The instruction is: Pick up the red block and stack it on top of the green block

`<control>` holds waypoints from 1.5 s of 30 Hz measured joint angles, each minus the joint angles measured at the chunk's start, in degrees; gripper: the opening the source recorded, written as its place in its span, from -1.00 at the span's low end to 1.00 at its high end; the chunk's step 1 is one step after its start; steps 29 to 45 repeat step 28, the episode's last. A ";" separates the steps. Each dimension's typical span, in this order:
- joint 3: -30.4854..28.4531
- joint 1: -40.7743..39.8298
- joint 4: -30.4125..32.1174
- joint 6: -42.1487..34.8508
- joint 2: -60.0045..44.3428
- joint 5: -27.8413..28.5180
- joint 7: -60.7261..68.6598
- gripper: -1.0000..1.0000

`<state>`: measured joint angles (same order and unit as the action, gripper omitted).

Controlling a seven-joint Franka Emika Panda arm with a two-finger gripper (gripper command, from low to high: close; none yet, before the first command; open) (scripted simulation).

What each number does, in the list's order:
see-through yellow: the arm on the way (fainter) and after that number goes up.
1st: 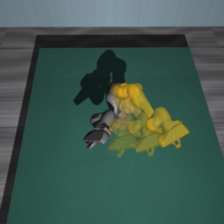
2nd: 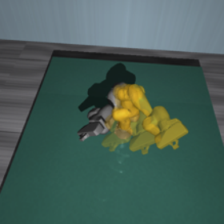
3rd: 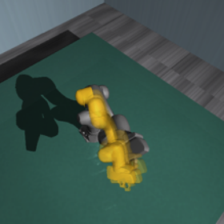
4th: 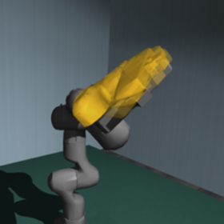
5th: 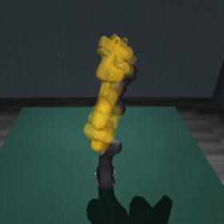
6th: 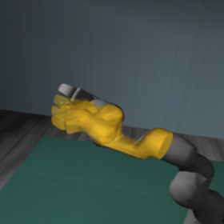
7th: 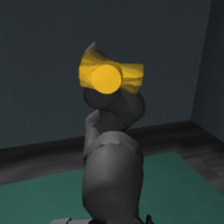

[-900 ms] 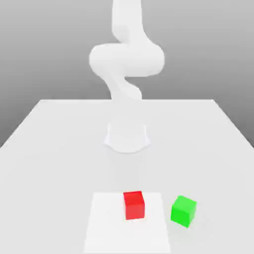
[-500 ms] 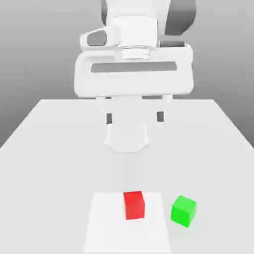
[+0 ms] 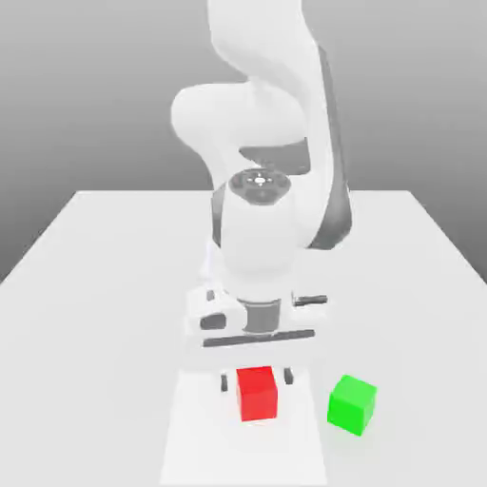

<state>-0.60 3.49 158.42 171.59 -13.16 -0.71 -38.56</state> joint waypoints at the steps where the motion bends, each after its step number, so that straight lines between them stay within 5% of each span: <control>1: 0.00 0.00 0.00 0.00 0.00 0.02 -0.02 -1.00; 6: 0.09 -0.09 -0.01 0.06 -0.09 0.18 -0.14 -1.00; 12: -0.13 -0.03 1.58 -9.39 10.95 0.78 -0.57 -1.00; 18: 7.25 9.49 -2.85 -18.09 15.24 -0.02 -5.92 -1.00; 24: 5.99 12.37 -4.67 -10.85 6.11 2.73 -9.58 -1.00; 25: 5.68 12.52 -4.75 -9.36 4.55 3.23 -9.98 1.00; 45: 5.68 12.52 -4.75 -9.36 4.55 3.23 -9.98 1.00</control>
